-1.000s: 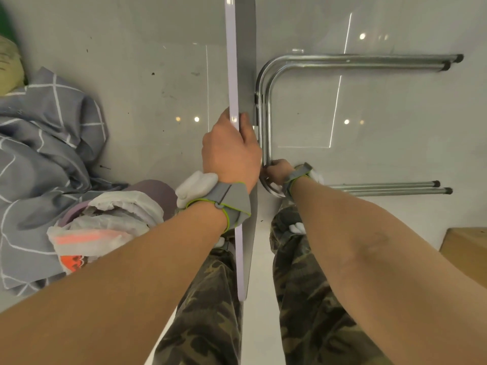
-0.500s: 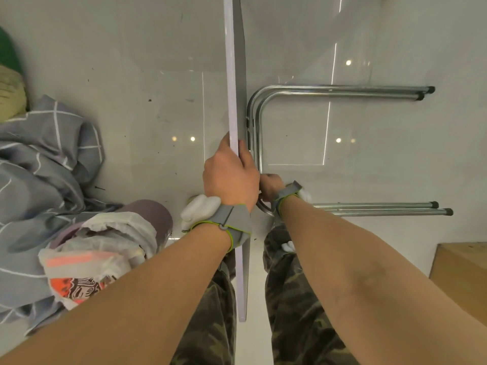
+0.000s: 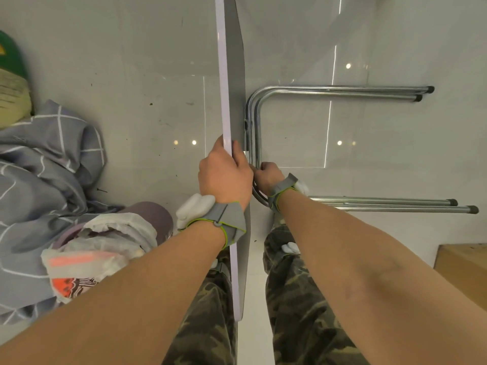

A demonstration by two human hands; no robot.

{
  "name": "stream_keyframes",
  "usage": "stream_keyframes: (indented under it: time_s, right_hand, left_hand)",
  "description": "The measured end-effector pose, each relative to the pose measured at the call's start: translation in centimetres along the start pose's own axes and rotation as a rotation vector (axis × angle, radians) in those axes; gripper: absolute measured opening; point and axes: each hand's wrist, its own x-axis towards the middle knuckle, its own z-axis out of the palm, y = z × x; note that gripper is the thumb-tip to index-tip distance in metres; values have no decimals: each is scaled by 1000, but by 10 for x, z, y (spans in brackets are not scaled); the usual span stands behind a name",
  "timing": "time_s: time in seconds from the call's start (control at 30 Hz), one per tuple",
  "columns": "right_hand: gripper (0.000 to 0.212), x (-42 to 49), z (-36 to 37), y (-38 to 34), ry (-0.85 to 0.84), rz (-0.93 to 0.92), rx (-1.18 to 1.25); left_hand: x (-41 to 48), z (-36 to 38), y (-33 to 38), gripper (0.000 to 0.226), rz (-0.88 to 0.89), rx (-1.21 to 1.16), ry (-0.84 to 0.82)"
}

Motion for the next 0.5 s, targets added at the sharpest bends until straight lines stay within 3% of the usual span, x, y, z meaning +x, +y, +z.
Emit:
stream_keyframes:
  time_s: [0.23, 0.33, 0.5]
  right_hand:
    - [25, -7, -26, -24, -196, 26, 98]
    - [20, -18, -39, -39, -197, -10, 110]
    - [17, -26, -62, -76, -144, -65, 356]
  left_hand:
    - [1, -1, -2, 36, -4, 22, -5]
    - [-2, 4, 4, 35, 14, 18, -3]
    - [-4, 7, 7, 35, 20, 23, -1]
